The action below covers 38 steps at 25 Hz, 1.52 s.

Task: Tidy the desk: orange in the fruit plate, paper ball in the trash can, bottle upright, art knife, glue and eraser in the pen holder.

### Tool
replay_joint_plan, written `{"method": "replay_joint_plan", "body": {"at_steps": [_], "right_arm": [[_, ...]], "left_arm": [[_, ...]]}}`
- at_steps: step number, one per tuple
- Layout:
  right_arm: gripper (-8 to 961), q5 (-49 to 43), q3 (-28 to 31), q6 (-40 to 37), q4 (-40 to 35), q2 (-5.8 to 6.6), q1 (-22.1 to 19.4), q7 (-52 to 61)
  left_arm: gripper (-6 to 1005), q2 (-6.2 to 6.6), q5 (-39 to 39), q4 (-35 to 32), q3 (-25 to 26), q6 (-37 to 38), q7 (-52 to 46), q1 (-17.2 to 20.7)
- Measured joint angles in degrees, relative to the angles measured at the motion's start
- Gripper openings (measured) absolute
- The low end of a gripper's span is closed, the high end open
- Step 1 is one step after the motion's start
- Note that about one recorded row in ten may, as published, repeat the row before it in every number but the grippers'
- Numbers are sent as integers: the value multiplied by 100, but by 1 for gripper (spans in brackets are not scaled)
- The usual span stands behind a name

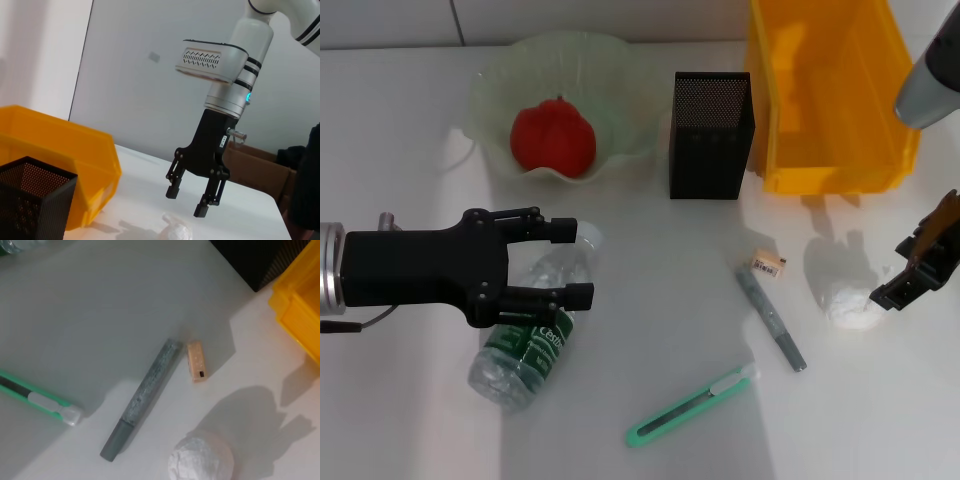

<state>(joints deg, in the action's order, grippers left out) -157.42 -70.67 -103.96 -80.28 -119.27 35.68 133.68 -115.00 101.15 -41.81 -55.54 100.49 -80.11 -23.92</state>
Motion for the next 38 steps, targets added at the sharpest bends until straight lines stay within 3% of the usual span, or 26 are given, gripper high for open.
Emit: {"method": "replay_joint_plan", "body": {"at_steps": [13, 22, 27, 33, 38], "right_arm": [[721, 242, -777, 824, 948, -14, 242, 33], [717, 251, -912, 1104, 1368, -29, 334, 52], [608, 250, -916, 1144, 1375, -34, 321, 52], [529, 447, -836, 937, 1019, -18, 216, 53], [515, 573, -252, 204, -190, -2, 127, 86]], "left_arm": [[829, -114, 145, -14, -8, -68, -4, -108], [827, -137, 151, -22, 20, -60, -5, -113], [825, -141, 151, -7, 17, -85, 2, -113], [823, -144, 151, -3, 17, -114, 15, -113], [822, -145, 151, -15, 24, -117, 17, -113]]}}
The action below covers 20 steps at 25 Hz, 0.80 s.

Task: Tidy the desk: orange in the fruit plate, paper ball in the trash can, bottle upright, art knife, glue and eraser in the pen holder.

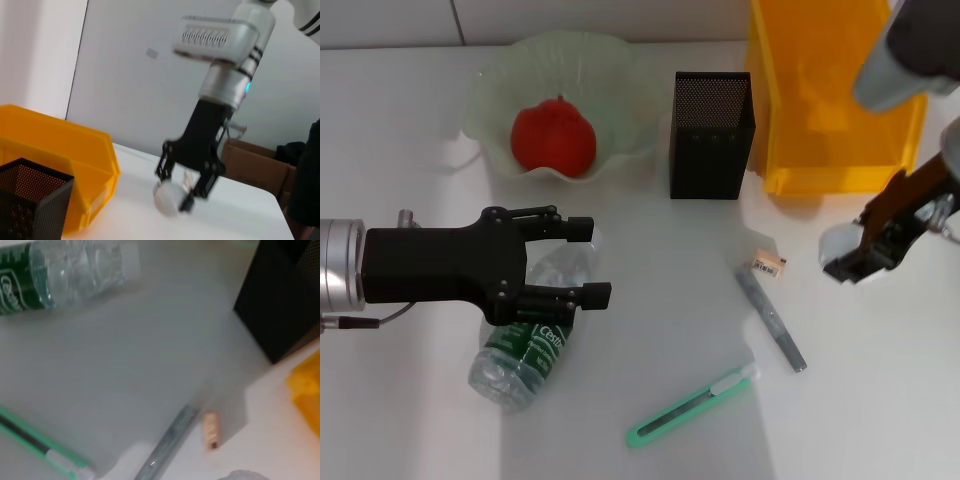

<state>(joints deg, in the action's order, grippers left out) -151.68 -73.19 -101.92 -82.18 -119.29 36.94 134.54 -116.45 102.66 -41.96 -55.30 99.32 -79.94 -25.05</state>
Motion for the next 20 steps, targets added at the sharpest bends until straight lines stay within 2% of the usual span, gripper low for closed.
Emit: {"method": "replay_joint_plan", "body": {"at_steps": [3, 6, 8, 15, 17, 20], "right_arm": [[516, -218, 584, -177, -1040, 10, 4, 238], [516, -435, 1104, 142, -1574, 10, 35, 449], [516, -478, 1284, 593, -1551, 12, 45, 580], [515, -470, 1283, 2208, -503, -10, 9, 765], [516, -420, 1281, 2400, -322, -7, 6, 751], [592, -352, 1282, 2563, -195, 2, -6, 726]], "left_arm": [[821, 0, -10, -19, 2, -1, 10, 0], [820, 0, -13, -20, 2, -8, 17, 0], [820, 0, -25, -21, 2, -35, 25, -1], [818, -1, -32, 3, 1, -101, 27, -22], [817, -6, -28, 7, 1, -105, 22, -30], [816, -7, -20, 7, 1, -105, 3, -31]]}}
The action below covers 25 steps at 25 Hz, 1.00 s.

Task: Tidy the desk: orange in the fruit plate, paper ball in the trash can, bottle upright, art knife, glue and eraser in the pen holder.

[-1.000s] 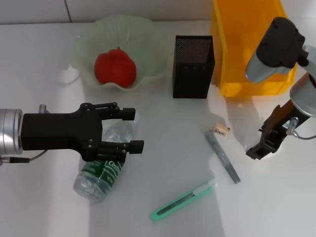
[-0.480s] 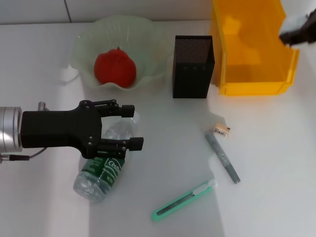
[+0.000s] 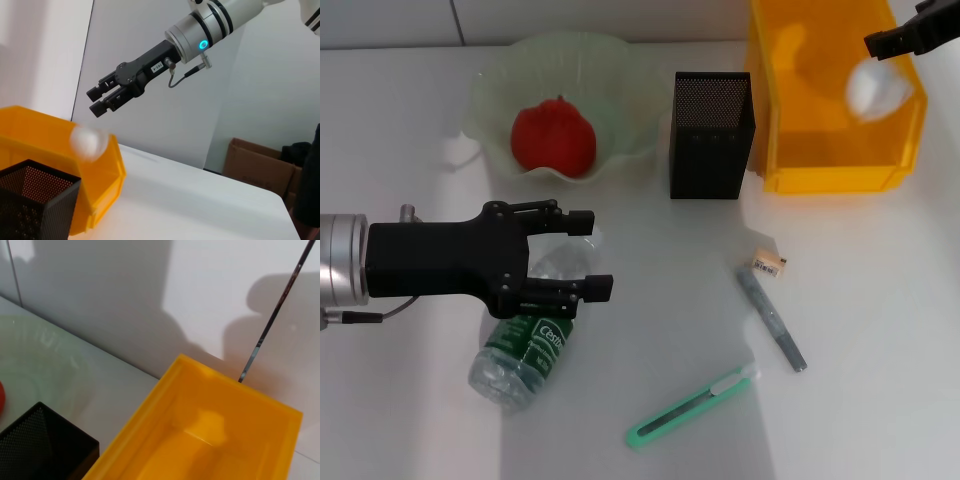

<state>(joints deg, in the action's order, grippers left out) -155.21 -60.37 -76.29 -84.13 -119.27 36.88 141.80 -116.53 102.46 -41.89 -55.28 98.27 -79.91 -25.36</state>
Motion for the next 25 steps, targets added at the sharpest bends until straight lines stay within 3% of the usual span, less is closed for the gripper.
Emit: {"method": "replay_joint_plan", "body": {"at_steps": [7, 9, 13, 15, 18, 20, 21, 22, 24, 25], "right_arm": [[788, 868, 69, 33, -162, 11, -324, -250], [788, 1247, 83, -99, -396, 14, -551, -391], [788, 2341, 97, -534, -943, 16, -1290, -920], [788, 3184, 117, -737, -985, 17, -1788, -1461], [788, 4412, 140, -1070, -492, 17, -2429, -2451], [788, 4962, 201, -1269, 132, 21, -2640, -3116], [788, 5131, 262, -1372, 510, 21, -2688, -3447], [788, 5221, 360, -1500, 920, 21, -2690, -3765], [788, 5290, 568, -1768, 1631, 22, -2624, -4320], [788, 5296, 706, -1906, 2009, 22, -2564, -4592]], "left_arm": [[814, -2, 12, 4, 0, 90, -58, 18], [814, -2, 14, -3, 0, 88, -91, 27], [812, 24, 35, -148, -2, -4, -541, 31], [812, 86, 422, -388, 0, -297, -1351, -76], [811, 77, 939, -812, 6, -550, -2205, -157], [810, 77, 939, -812, 6, -550, -2205, -157], [810, -33, 1580, -1534, -14, -670, -3255, -268], [810, -33, 1580, -1534, -14, -670, -3255, -268], [809, -164, 2331, -2470, -199, -621, -4380, -435], [809, -164, 2331, -2470, -199, -621, -4380, -435]]}}
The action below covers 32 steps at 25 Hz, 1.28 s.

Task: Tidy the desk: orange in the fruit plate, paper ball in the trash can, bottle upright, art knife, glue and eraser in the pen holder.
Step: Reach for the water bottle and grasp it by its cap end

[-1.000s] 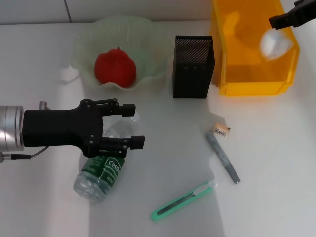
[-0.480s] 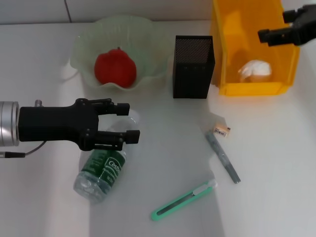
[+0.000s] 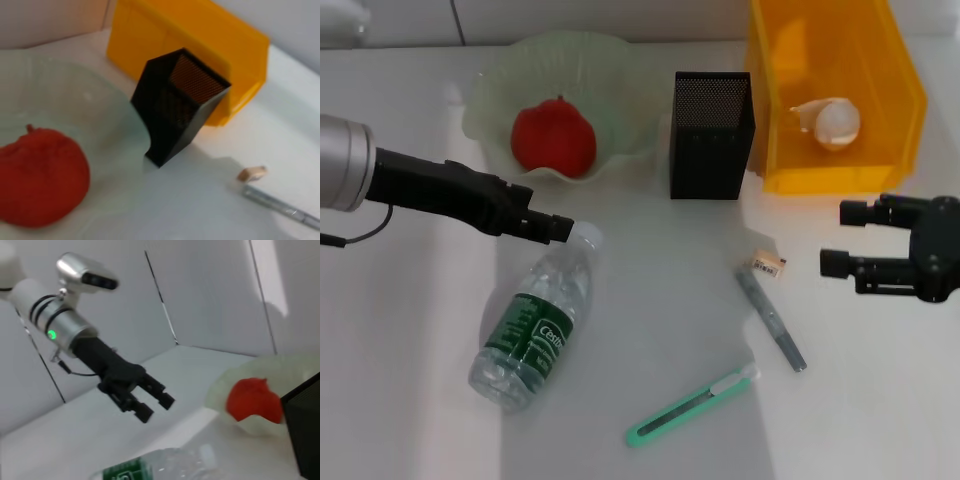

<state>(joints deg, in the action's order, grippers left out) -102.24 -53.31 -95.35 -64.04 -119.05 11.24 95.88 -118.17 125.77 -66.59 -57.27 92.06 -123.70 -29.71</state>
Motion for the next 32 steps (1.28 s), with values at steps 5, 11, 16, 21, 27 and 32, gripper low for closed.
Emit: {"method": "replay_joint_plan", "body": {"at_steps": [5, 11, 16, 21, 27, 32], "right_arm": [[788, -84, 556, -376, 1426, 50, 290, -1041], [788, -159, 602, -292, 1911, 83, 317, -1478], [788, -240, 614, -147, 2062, 76, 341, -1551], [788, -244, 617, -125, 2092, 79, 361, -1566], [788, -244, 620, -18, 2117, 42, 414, -1621], [788, -244, 624, 17, 2303, 48, 522, -1711]], "left_arm": [[807, -30, 942, -782, -722, 21, -1390, -369], [806, -73, 1827, -887, -1494, 56, -2677, -1054], [804, -97, 1986, -645, -2035, -258, -3549, -1264], [803, -104, 1985, -299, -2369, -574, -3722, -1323], [801, -103, 1992, 293, -2447, -1071, -3716, -1422], [800, -101, 2013, 628, -2461, -1393, -3688, -1448]]}}
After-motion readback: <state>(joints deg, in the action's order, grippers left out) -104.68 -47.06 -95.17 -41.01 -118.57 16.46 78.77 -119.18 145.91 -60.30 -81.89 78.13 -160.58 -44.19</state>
